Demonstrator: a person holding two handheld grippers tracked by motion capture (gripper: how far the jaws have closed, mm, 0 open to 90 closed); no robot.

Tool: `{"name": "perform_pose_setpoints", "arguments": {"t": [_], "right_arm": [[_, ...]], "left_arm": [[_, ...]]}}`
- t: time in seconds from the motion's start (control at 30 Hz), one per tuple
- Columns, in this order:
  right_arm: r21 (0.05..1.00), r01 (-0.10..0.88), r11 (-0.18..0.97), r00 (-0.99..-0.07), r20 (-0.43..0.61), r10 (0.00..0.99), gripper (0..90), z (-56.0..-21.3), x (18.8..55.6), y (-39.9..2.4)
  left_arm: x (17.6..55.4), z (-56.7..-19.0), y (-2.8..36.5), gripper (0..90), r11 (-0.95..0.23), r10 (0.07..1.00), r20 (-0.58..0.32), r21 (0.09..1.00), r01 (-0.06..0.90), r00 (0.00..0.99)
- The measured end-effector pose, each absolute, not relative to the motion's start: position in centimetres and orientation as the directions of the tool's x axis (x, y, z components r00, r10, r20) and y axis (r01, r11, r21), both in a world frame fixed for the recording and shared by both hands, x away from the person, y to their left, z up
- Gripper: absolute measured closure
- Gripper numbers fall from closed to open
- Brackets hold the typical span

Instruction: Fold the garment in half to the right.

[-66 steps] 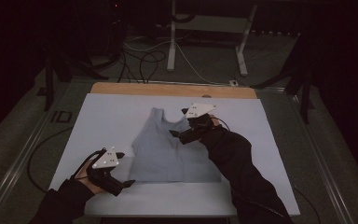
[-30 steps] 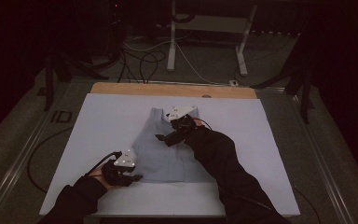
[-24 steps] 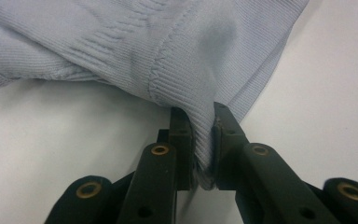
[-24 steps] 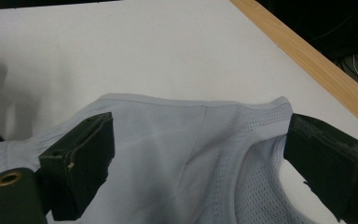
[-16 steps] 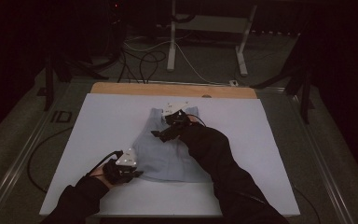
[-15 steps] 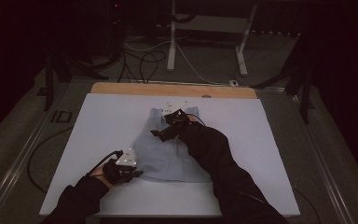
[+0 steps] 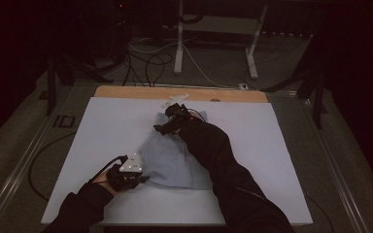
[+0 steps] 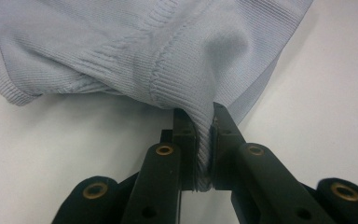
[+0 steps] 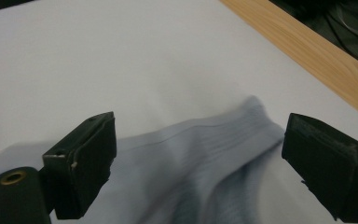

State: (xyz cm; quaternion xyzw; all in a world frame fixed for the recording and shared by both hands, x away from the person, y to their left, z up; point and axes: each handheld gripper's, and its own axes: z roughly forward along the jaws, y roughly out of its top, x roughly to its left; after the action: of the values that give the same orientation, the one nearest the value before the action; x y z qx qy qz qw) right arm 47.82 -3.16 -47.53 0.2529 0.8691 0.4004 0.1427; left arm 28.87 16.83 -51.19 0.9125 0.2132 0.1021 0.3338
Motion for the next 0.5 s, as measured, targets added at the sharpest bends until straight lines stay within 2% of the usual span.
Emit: {"name": "perform_pose_setpoints", "arguments": {"t": [0.1, 0.17, 0.37, 0.43, 0.5], "right_arm": [[0.758, 0.377, 0.532, -0.807, -0.013, 0.59, 14.3, -47.5, 48.9, -2.5], [0.753, 0.403, 0.521, -0.787, -0.006, 0.617, 21.2, -47.3, 49.5, -2.1], [0.72, 0.462, 0.518, -0.746, 0.0, 0.666, 29.7, -47.6, 51.1, -0.8], [0.711, 0.465, 0.527, -0.749, 0.0, 0.662, 32.1, -47.8, 51.6, -0.5], [0.716, 0.448, 0.536, -0.766, -0.002, 0.643, 38.5, -48.0, 52.0, -0.2]], "left_arm": [[28.9, -51.2, 16.8, 85.2, -0.69, 0.454, 0.047, 0.65, 0.317, 0.89], [28.9, -51.2, 16.9, 85.2, -0.686, 0.455, 0.041, 0.653, 0.321, 0.889], [28.9, -51.3, 17.0, 85.2, -0.686, 0.454, 0.039, 0.653, 0.321, 0.89], [28.9, -51.3, 17.0, 85.2, -0.688, 0.451, 0.042, 0.653, 0.316, 0.892], [28.9, -51.3, 17.0, 85.2, -0.688, 0.452, 0.045, 0.654, 0.316, 0.891]]}}
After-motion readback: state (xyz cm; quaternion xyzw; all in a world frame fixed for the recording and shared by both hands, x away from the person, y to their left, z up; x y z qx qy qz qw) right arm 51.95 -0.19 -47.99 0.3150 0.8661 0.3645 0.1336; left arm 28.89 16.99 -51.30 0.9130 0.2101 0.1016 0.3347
